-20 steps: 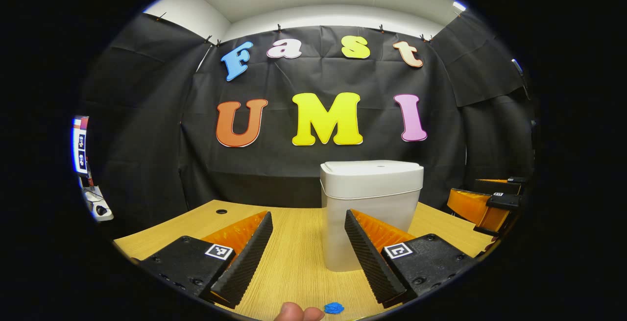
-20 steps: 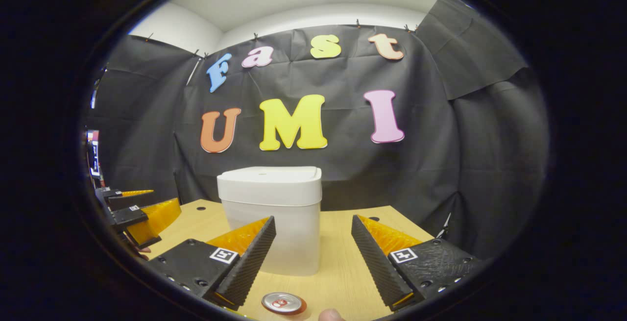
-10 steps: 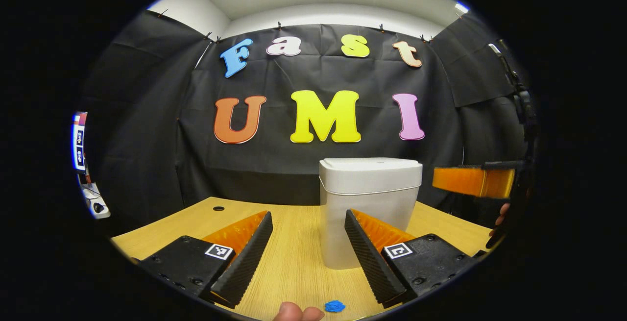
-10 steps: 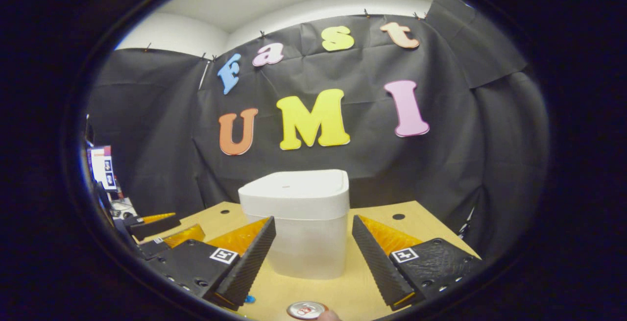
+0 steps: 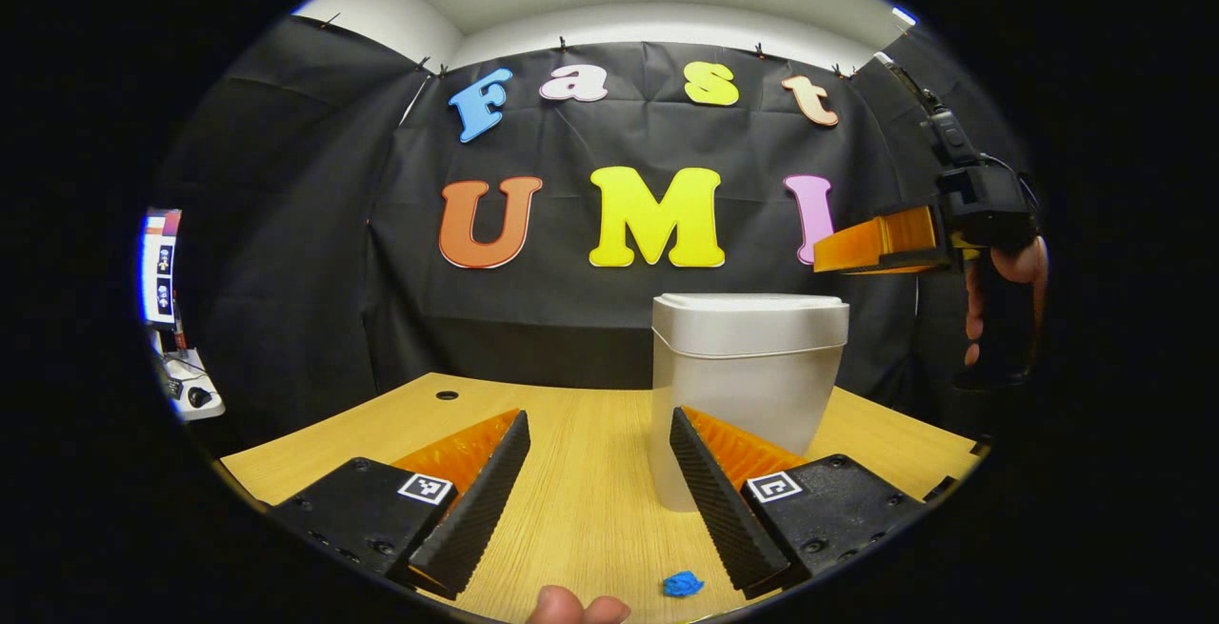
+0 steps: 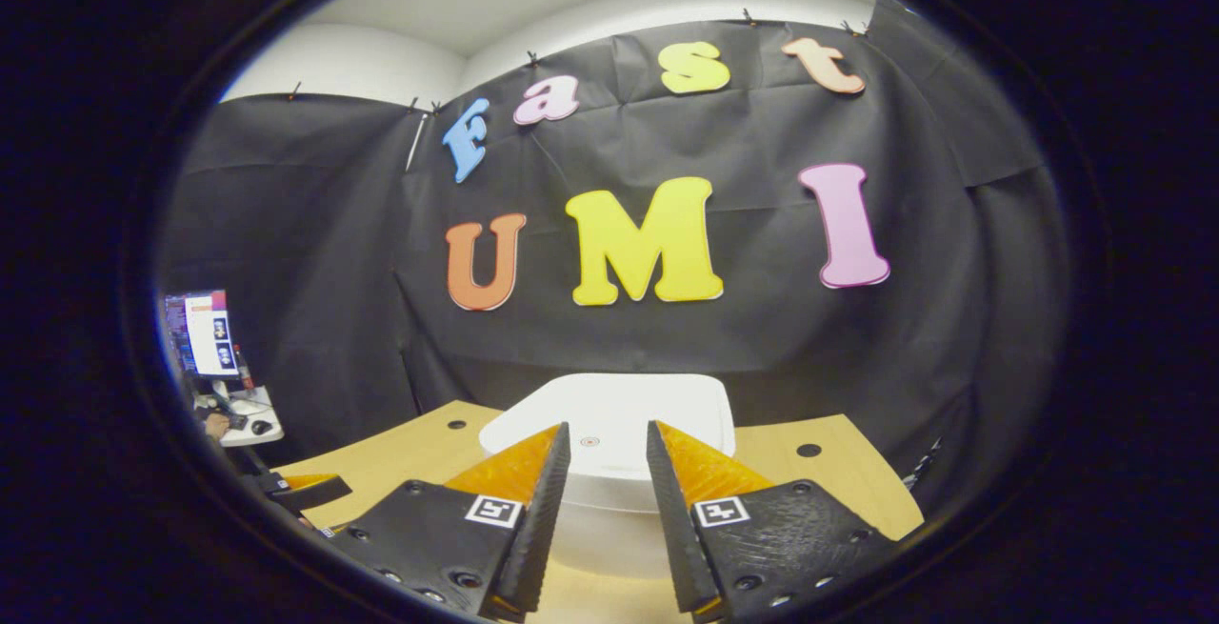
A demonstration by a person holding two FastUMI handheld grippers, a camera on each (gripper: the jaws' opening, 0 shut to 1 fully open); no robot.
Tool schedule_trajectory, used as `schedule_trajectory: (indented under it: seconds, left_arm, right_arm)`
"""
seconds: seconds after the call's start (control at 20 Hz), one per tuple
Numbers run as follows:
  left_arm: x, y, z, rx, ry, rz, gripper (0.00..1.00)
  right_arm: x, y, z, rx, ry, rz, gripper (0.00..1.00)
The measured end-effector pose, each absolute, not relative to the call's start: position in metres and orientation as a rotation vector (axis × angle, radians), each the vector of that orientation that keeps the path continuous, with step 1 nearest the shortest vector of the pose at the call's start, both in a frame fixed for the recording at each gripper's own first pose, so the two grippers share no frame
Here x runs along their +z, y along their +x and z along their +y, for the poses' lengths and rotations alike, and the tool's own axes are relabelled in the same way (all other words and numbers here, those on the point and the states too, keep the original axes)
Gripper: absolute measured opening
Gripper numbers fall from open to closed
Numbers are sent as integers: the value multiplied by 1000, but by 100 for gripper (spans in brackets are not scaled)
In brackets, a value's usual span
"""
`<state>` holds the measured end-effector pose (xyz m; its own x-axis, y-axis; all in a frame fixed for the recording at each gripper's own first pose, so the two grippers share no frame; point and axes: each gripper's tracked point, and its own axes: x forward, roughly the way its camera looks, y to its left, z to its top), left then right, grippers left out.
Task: Press the lid of the desktop garbage bin to open it, pick up the crumpled paper on the desktop and throw it into the bin, then pick up the pop can on the desktop and drop it into the bin, and finally close the garbage bin lid.
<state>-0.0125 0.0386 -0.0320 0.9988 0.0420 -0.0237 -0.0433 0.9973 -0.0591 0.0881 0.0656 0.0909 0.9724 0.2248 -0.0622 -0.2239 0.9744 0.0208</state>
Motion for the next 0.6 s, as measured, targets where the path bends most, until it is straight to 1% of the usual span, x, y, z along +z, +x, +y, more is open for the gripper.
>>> schedule_trajectory:
  seconds: [0.05, 0.1, 0.15, 0.2, 0.25, 0.6]
  left_arm:
    - [-33, -12, 41, 47, -61, 24, 96]
    - [-33, -13, 44, 50, -62, 26, 96]
    - [-33, -13, 45, 52, -63, 26, 96]
    - [-34, -13, 47, 54, -61, 27, 96]
    - [-34, -12, 47, 52, -60, 28, 96]
    - [-41, -10, 49, 45, -58, 43, 96]
  right_arm:
    - [93, 94, 69, 233, 21, 74, 17]
    - [94, 98, 75, 245, 16, 87, 5]
    - [91, 104, 79, 249, 0, 98, 6]
    - [95, 110, 83, 267, -8, 106, 5]
    - [91, 114, 89, 280, -22, 124, 0]
    - [68, 139, 92, 264, -108, 211, 0]
